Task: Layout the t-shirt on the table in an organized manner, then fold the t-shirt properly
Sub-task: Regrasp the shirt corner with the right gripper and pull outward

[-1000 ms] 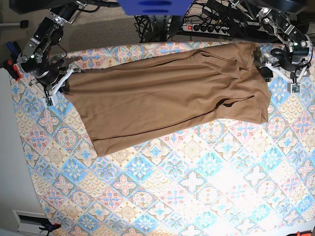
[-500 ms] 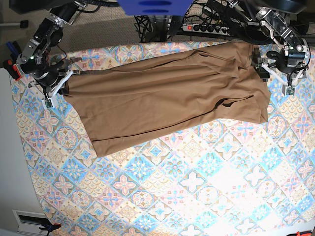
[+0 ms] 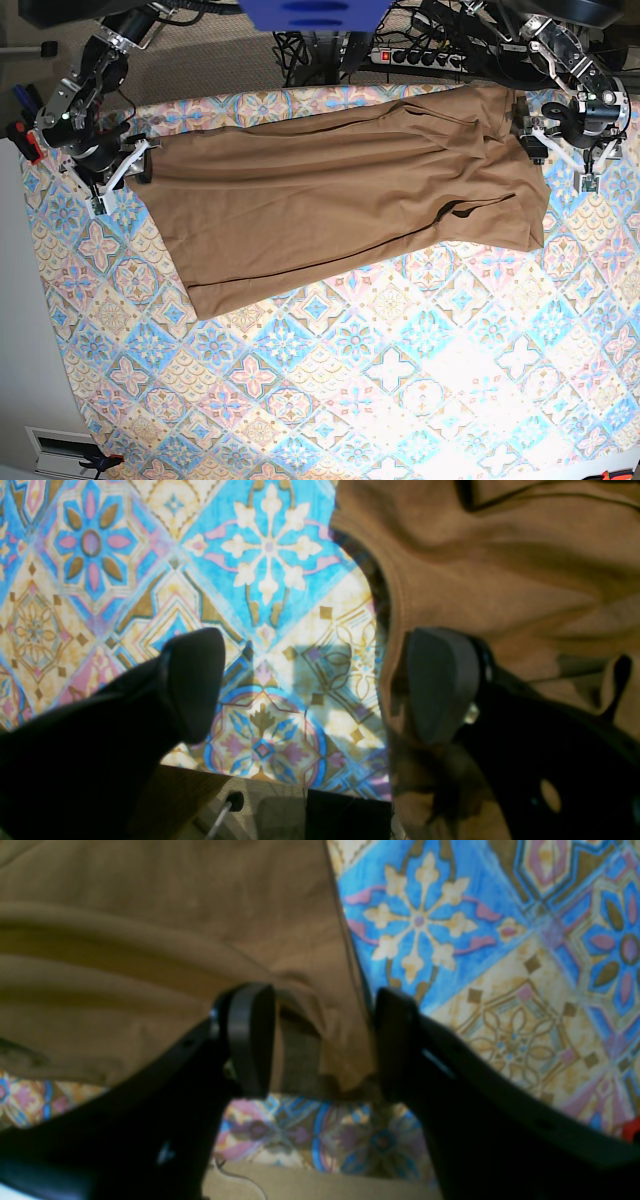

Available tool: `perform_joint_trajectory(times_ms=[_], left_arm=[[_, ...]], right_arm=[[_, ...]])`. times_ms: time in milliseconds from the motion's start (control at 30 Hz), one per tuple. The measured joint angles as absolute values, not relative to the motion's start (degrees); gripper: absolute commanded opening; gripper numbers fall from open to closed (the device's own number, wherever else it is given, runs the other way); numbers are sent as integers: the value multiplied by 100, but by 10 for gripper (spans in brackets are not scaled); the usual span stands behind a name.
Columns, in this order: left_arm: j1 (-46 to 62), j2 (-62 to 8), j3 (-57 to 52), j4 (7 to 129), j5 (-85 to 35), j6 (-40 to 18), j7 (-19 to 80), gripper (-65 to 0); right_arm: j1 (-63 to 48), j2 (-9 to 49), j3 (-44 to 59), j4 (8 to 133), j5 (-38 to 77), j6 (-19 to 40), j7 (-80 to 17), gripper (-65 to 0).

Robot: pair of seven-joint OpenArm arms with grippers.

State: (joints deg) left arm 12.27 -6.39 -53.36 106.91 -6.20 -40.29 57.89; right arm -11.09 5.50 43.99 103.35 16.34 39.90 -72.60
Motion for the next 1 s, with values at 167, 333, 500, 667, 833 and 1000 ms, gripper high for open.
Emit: perform_joint_trajectory(times_ms=[167, 333, 500, 667, 833, 1000], left_arm=[[1245, -639, -5336, 10694, -620, -4027, 5789, -117], [1256, -639, -5336, 10691, -620, -4029, 5789, -117], [1256, -639, -5336, 10691, -622, -4029, 5789, -117], [1256, -646, -5336, 10694, -622, -4029, 5789, -117], [1258, -650, -5336, 10691, -624, -4029, 5789, -117], [1253, -652, -5336, 10691, -620, -4029, 5789, -117]], right_arm=[[-1107, 521, 5288, 10280, 1640, 3986, -7249, -384], [-1129, 460, 5666, 9922, 1610, 3968, -7306, -384], [-1111, 397, 5636, 9692, 1645, 3968, -7242, -384], [-1125, 242, 5636, 9607, 1627, 3970, -7264, -386], [-1125, 259, 5636, 9581, 1627, 3968, -7244, -388], [-1127, 252, 5612, 9581, 1625, 3968, -7244, -390]])
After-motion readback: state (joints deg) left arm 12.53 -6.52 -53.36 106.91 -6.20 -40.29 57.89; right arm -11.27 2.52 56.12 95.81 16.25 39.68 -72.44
